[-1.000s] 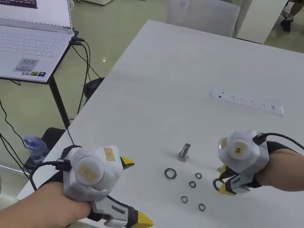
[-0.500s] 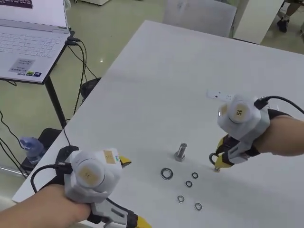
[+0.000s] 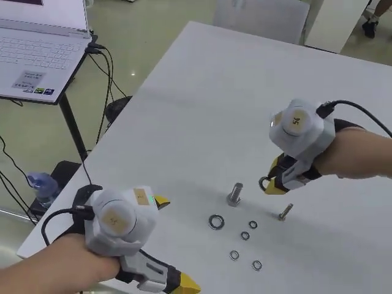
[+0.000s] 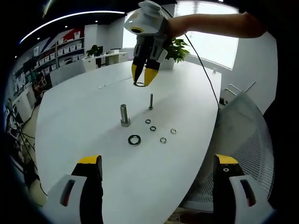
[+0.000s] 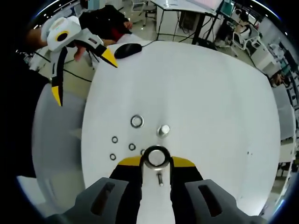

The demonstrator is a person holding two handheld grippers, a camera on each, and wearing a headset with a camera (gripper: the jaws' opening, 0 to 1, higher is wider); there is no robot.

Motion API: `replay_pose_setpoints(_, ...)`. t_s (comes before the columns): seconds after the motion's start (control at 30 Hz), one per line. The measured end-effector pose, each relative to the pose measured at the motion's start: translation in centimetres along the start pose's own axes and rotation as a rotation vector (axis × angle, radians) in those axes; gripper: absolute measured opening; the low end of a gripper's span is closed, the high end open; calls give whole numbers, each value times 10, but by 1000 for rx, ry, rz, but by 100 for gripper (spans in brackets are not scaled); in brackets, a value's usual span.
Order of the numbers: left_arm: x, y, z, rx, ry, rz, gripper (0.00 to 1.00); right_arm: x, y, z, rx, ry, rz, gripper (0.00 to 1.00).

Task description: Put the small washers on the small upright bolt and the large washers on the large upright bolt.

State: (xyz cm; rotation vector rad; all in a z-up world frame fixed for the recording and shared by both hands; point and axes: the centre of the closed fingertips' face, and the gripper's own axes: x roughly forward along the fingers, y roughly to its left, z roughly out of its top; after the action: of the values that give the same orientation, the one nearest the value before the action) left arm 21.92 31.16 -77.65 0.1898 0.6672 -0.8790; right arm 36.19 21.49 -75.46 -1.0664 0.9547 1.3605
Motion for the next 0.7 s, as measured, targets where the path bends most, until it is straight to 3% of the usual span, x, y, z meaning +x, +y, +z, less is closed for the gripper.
replay_pose_setpoints(0.2,2,1,-1,-4,-1,-3,99,7,-4,12,-5,5,13,21)
replay_pose_setpoints(0.3,3,2,-1,-7,-3,-1,99,14,-11,12,-8,15,21,21)
replay_pose_setpoints(0.7,3,6,0,-27,-8,0,99,35,-14,20,-17,49,33,21)
